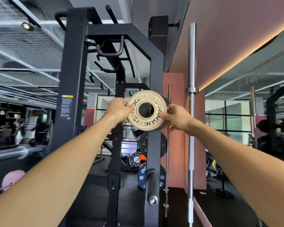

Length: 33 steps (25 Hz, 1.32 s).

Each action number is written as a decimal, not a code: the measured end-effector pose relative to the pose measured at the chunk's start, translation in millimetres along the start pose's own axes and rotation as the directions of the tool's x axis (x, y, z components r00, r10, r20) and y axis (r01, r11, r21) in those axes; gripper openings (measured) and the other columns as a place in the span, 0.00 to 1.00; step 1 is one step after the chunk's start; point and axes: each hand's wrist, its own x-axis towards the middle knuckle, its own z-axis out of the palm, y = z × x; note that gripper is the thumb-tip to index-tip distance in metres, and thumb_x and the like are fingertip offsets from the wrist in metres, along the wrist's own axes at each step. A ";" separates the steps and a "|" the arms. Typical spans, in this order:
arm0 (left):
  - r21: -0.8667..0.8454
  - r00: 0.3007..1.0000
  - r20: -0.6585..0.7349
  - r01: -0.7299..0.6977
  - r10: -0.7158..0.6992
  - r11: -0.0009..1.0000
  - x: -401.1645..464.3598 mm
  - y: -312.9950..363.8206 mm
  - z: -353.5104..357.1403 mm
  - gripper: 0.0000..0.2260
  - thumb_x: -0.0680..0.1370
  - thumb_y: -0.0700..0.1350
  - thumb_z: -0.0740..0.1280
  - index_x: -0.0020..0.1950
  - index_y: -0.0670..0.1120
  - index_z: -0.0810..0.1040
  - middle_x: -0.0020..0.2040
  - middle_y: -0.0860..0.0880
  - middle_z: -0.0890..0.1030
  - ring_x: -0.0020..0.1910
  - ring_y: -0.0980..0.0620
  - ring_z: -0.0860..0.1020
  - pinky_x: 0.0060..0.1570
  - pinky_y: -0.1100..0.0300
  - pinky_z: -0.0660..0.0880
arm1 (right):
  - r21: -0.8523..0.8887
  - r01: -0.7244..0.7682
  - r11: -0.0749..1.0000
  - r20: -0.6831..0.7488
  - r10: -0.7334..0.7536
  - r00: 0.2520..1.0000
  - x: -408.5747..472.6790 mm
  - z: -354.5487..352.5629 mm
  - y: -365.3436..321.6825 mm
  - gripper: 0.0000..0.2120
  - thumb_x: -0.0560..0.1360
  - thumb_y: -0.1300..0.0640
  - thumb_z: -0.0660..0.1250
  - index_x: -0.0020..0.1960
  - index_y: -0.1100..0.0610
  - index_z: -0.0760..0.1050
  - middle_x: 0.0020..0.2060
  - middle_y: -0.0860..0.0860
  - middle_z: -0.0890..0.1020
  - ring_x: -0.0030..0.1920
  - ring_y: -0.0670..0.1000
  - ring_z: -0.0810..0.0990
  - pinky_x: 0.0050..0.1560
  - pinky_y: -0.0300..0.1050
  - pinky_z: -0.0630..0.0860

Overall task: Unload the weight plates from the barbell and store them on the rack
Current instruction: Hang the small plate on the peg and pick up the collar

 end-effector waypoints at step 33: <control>0.165 0.982 -0.085 0.183 -0.171 0.969 -39.6 -233.3 -509.3 0.07 0.79 0.44 0.67 0.45 0.40 0.76 0.43 0.41 0.84 0.34 0.50 0.85 0.33 0.59 0.82 | 0.222 0.055 0.974 0.288 -0.119 0.950 4.3 453.4 -288.0 0.08 0.81 0.53 0.60 0.46 0.57 0.68 0.31 0.54 0.83 0.30 0.54 0.80 0.28 0.45 0.75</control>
